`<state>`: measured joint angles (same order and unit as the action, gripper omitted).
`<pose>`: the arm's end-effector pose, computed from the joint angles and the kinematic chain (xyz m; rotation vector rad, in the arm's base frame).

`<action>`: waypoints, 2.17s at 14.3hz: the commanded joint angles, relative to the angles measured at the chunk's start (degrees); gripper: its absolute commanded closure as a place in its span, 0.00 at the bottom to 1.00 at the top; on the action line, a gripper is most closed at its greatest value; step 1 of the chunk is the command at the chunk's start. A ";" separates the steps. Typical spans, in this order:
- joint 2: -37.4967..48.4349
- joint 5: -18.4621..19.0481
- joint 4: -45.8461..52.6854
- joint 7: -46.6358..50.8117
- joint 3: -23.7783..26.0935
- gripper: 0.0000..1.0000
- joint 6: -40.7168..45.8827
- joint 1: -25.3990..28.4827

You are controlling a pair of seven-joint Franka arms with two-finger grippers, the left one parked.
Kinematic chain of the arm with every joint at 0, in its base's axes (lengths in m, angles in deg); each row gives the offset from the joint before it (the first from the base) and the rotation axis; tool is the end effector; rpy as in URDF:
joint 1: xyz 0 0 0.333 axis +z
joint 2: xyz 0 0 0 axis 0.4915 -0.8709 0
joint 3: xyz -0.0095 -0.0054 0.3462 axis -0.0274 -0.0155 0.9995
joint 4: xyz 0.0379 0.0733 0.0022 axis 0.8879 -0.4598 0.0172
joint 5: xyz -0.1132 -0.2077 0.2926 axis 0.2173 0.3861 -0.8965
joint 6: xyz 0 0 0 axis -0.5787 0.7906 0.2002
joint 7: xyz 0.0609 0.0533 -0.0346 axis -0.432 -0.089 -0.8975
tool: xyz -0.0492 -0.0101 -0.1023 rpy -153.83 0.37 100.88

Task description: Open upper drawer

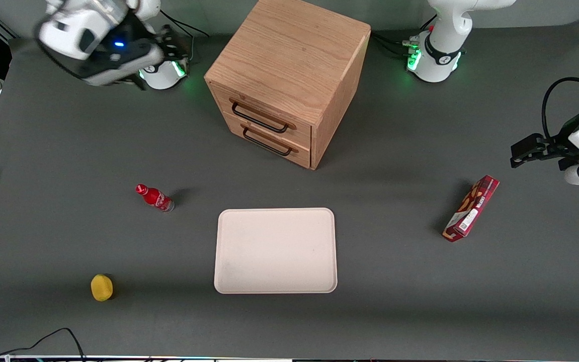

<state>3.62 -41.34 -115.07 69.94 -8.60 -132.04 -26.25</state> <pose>0.4226 0.2664 0.6834 -2.9290 -0.5421 0.0983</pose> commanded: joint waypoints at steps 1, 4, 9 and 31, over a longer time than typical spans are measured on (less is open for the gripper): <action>-3.84 -3.82 1.88 -16.76 0.19 0.00 0.05 -0.20; -7.96 -9.44 1.70 -28.06 -0.25 0.00 -0.04 -0.64; -17.01 -14.12 1.18 -35.99 -0.60 0.00 -2.40 -0.81; -15.80 -13.68 -22.29 -33.88 8.01 0.00 -29.57 -0.20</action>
<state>-14.04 -53.86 -135.29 35.37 -1.05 -160.17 -26.21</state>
